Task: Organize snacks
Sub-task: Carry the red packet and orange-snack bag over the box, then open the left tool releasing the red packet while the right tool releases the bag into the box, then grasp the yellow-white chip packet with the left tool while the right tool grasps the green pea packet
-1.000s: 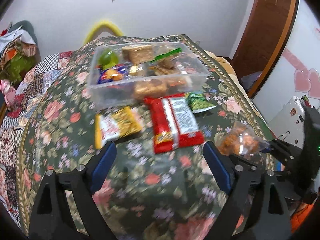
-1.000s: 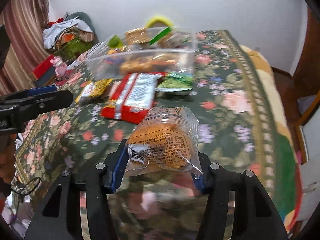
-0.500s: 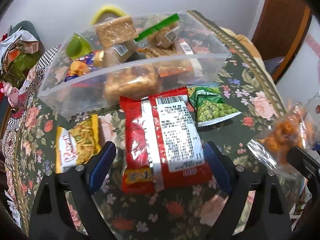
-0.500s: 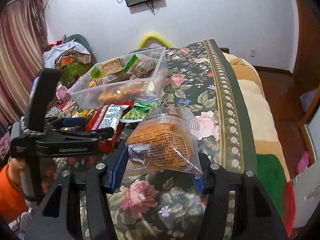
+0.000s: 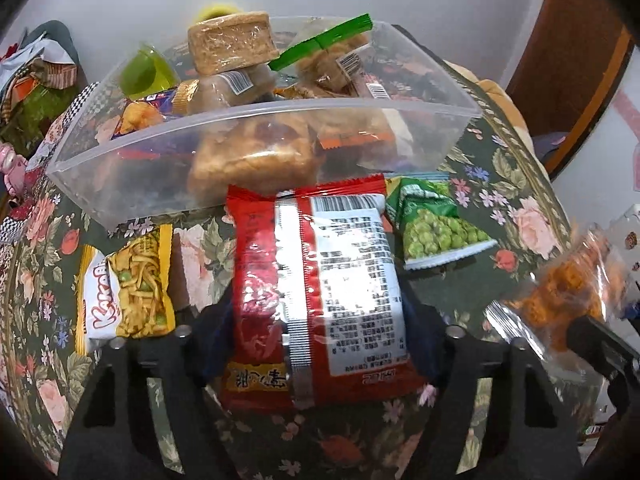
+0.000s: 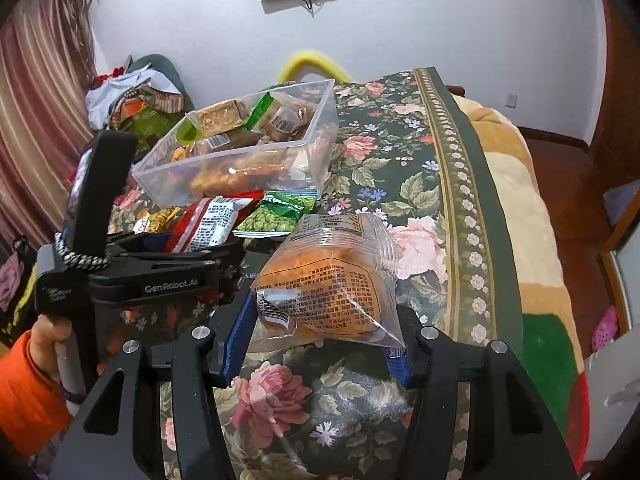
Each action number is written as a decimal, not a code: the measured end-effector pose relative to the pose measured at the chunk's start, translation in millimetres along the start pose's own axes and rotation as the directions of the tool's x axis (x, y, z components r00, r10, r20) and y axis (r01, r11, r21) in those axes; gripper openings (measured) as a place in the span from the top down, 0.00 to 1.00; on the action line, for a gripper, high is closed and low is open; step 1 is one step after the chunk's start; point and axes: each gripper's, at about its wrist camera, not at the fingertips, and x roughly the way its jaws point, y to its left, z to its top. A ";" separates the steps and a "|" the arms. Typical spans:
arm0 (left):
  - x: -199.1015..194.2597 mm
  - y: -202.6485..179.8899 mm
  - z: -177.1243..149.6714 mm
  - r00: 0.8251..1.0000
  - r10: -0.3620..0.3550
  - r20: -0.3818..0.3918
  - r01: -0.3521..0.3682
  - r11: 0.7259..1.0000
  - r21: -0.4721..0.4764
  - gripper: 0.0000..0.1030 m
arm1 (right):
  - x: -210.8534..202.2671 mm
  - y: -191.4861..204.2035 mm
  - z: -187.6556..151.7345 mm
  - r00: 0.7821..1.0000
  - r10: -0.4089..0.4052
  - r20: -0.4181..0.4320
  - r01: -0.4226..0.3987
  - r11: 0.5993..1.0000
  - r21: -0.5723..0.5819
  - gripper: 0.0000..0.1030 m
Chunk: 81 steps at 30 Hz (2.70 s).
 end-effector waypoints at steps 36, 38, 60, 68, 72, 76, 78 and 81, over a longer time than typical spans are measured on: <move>-81.1 108.5 70.5 0.974 -0.016 0.228 0.014 1.000 0.008 0.36 | 72.0 77.6 104.6 0.999 -0.019 0.044 0.019 1.000 0.011 0.49; -73.2 112.3 77.9 0.975 -0.009 0.223 0.009 1.000 0.000 0.36 | 82.3 80.9 110.0 0.999 -0.019 0.032 0.019 1.000 -0.010 0.49; -27.7 119.7 93.2 0.982 0.015 0.189 -0.017 1.000 0.010 0.33 | 115.7 77.2 112.7 0.996 -0.072 -0.048 0.070 0.996 -0.051 0.42; -54.3 120.2 83.0 0.982 -0.015 0.191 0.014 1.000 0.008 0.27 | 87.4 84.3 107.3 0.997 -0.083 -0.009 0.082 0.994 -0.075 0.27; -72.3 120.6 74.6 0.978 -0.014 0.209 0.013 1.000 0.008 0.20 | 70.2 84.7 103.9 0.997 -0.077 0.016 0.078 0.995 -0.069 0.26; -85.2 120.1 64.5 0.979 -0.017 0.201 0.012 1.000 0.025 0.18 | 53.8 83.2 96.2 0.997 -0.076 0.033 0.078 0.995 -0.065 0.24; -89.4 119.3 57.2 0.980 -0.015 0.196 0.009 0.999 0.032 0.11 | 47.5 81.5 91.1 0.996 -0.083 0.039 0.085 0.994 -0.066 0.22; -91.2 120.3 44.3 0.984 -0.010 0.176 0.004 0.999 0.035 0.06 | 41.9 76.9 80.4 0.995 -0.091 0.036 0.093 0.993 -0.068 0.20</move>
